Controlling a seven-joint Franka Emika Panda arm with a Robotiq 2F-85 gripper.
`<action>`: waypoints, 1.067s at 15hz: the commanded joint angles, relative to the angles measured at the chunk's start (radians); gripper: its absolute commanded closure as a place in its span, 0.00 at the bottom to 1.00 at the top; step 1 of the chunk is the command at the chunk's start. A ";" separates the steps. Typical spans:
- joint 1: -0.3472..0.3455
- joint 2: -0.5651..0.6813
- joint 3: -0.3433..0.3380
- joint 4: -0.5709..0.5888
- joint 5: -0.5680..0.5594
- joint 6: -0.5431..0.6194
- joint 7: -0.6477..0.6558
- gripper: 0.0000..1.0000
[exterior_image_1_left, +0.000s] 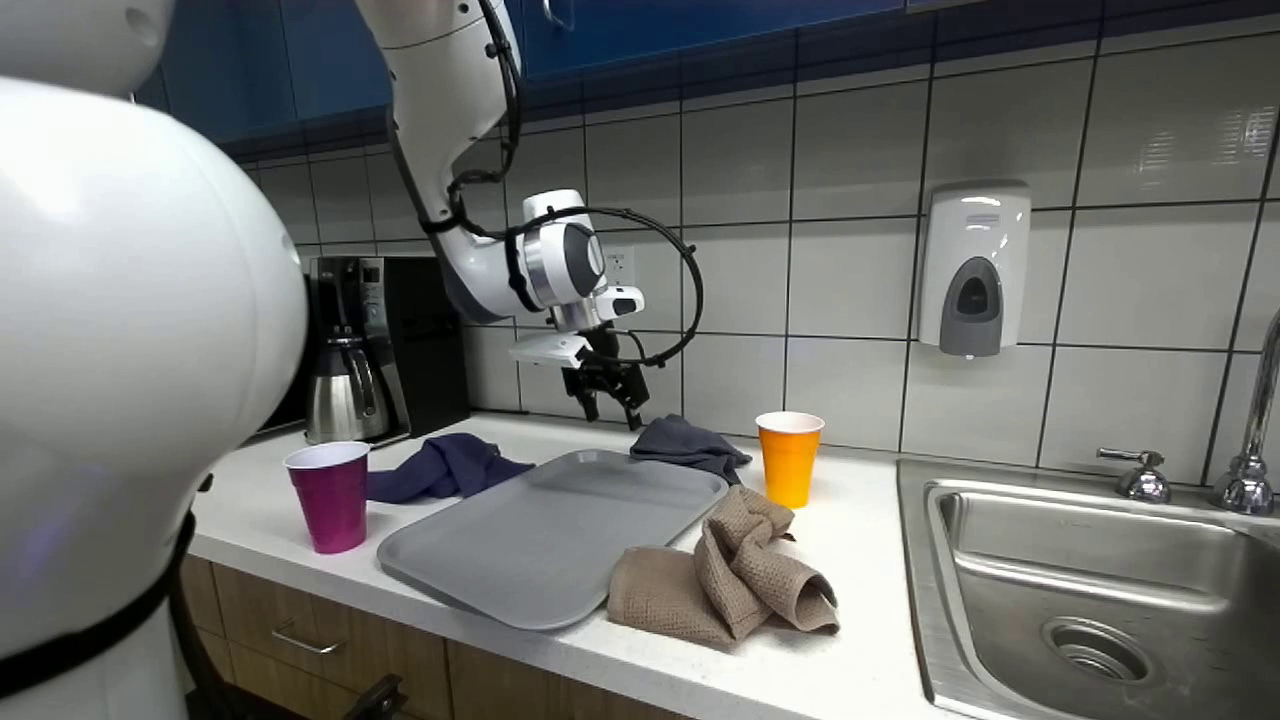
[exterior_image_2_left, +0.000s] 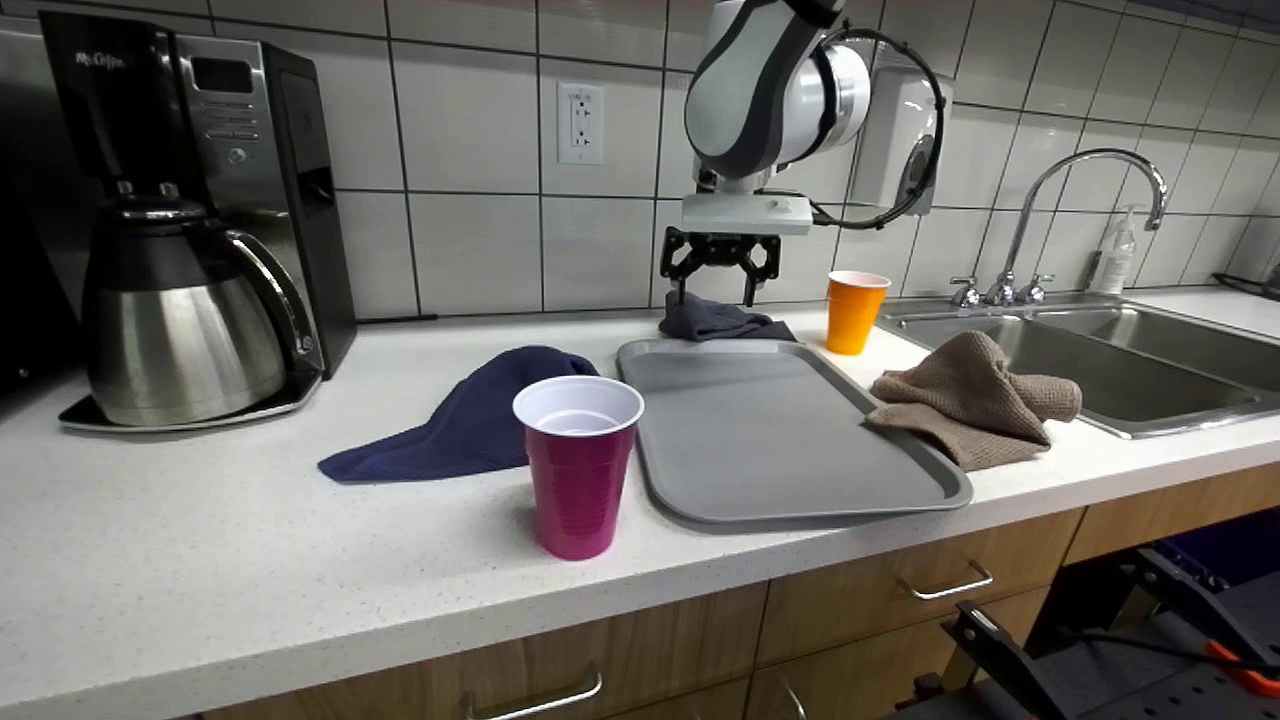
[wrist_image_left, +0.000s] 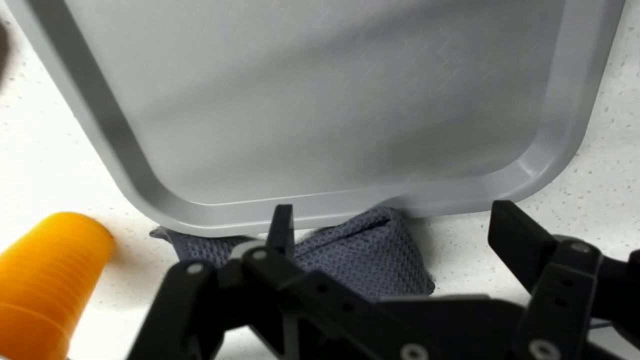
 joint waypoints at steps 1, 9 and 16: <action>0.009 -0.099 -0.005 -0.107 -0.061 0.006 0.054 0.00; -0.008 -0.229 0.016 -0.255 -0.169 0.000 0.158 0.00; -0.051 -0.352 0.064 -0.389 -0.236 -0.006 0.242 0.00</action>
